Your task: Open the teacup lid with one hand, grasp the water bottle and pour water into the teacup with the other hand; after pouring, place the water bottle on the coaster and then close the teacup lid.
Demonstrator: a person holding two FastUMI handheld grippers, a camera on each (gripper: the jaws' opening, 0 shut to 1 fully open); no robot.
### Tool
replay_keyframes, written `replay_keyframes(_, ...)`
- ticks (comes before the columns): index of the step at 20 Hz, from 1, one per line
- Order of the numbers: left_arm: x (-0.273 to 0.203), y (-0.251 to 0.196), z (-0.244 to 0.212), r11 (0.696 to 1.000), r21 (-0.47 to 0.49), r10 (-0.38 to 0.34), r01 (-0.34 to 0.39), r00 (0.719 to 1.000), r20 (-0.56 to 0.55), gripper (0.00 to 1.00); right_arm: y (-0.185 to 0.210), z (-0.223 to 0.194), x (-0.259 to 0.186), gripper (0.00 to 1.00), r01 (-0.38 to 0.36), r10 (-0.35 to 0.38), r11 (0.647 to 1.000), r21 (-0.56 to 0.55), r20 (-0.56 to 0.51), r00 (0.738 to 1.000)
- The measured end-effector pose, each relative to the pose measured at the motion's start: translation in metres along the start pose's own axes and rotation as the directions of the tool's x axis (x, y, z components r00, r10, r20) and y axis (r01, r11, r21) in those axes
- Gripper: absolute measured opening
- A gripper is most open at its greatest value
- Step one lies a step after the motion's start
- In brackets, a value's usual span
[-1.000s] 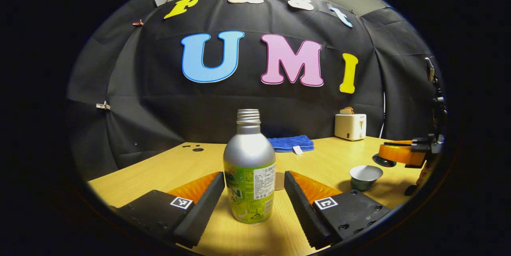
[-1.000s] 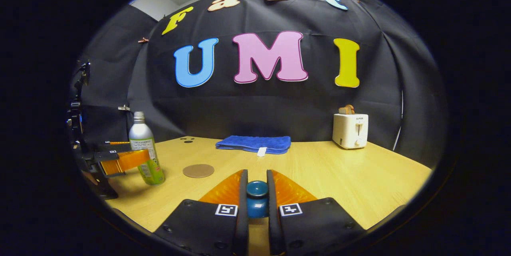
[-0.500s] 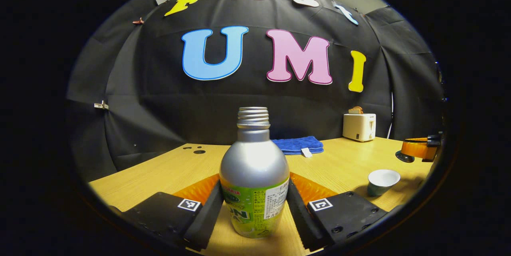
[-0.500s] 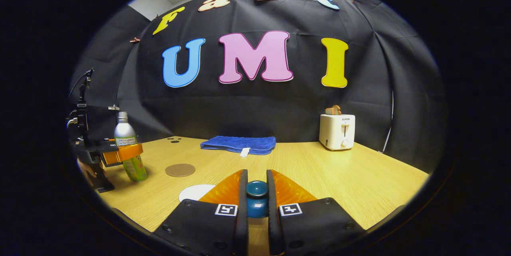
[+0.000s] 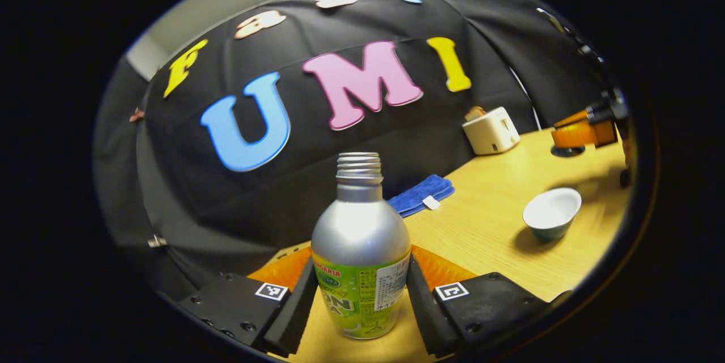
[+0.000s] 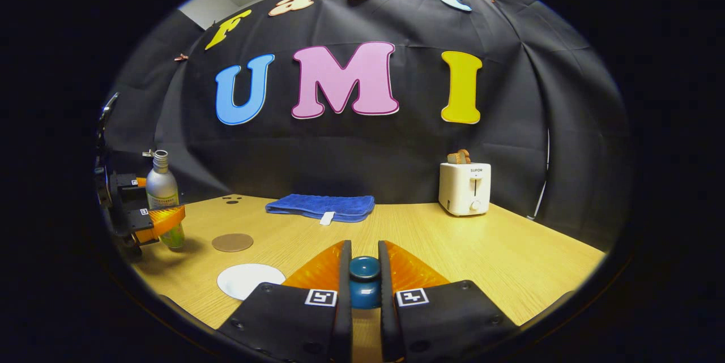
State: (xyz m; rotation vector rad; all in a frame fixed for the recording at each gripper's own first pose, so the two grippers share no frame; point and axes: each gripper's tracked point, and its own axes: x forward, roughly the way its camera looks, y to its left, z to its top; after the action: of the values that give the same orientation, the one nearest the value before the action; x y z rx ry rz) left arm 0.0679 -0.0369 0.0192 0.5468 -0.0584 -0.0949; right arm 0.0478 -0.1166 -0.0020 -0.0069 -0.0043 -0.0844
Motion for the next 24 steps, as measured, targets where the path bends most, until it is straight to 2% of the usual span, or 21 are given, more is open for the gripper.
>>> replay_keyframes(3,0.007,-0.010,0.015,0.977,0.207,-0.046,0.043,0.999,0.009,0.79,-0.007,0.000,0.002,0.23,-0.001,0.001,1.000,0.000,0.000,1.000)
replay_keyframes(5,0.012,-0.023,0.021,0.907,0.415,-0.081,0.072,0.997,0.003,0.79,-0.013,0.000,0.003,0.23,0.000,0.000,1.000,0.001,-0.001,1.000)
replay_keyframes(6,0.012,-0.028,0.020,0.879,0.470,-0.093,0.084,0.996,-0.005,0.79,-0.016,0.000,0.003,0.23,0.000,0.000,1.000,0.001,0.000,1.000)
replay_keyframes(8,0.018,-0.045,0.019,0.782,0.611,-0.130,0.119,0.991,-0.027,0.79,-0.023,0.000,0.004,0.23,0.003,-0.003,1.000,0.001,0.000,1.000)
replay_keyframes(9,0.016,-0.053,0.017,0.717,0.686,-0.143,0.125,0.989,-0.031,0.79,-0.028,0.001,0.004,0.23,0.007,-0.007,1.000,0.000,0.000,1.000)
replay_keyframes(12,0.022,-0.070,0.016,0.622,0.769,-0.182,0.148,0.982,-0.041,0.79,-0.031,0.000,0.004,0.23,0.009,-0.009,1.000,0.001,0.000,1.000)
replay_keyframes(14,0.021,-0.077,0.016,0.548,0.822,-0.195,0.155,0.979,-0.055,0.79,-0.030,0.001,0.004,0.23,0.009,-0.009,1.000,0.000,0.001,1.000)
replay_keyframes(18,0.021,-0.085,0.018,0.432,0.890,-0.210,0.146,0.976,-0.059,0.79,-0.028,0.001,0.004,0.23,0.004,-0.004,1.000,0.001,0.001,1.000)
replay_keyframes(22,0.016,-0.089,0.023,0.361,0.923,-0.214,0.135,0.975,-0.059,0.79,-0.029,0.001,0.004,0.23,0.003,-0.003,1.000,0.000,0.001,1.000)
replay_keyframes(24,0.017,-0.089,0.027,0.305,0.942,-0.220,0.137,0.973,-0.070,0.79,-0.029,0.001,0.004,0.23,0.004,-0.004,1.000,0.001,0.001,1.000)
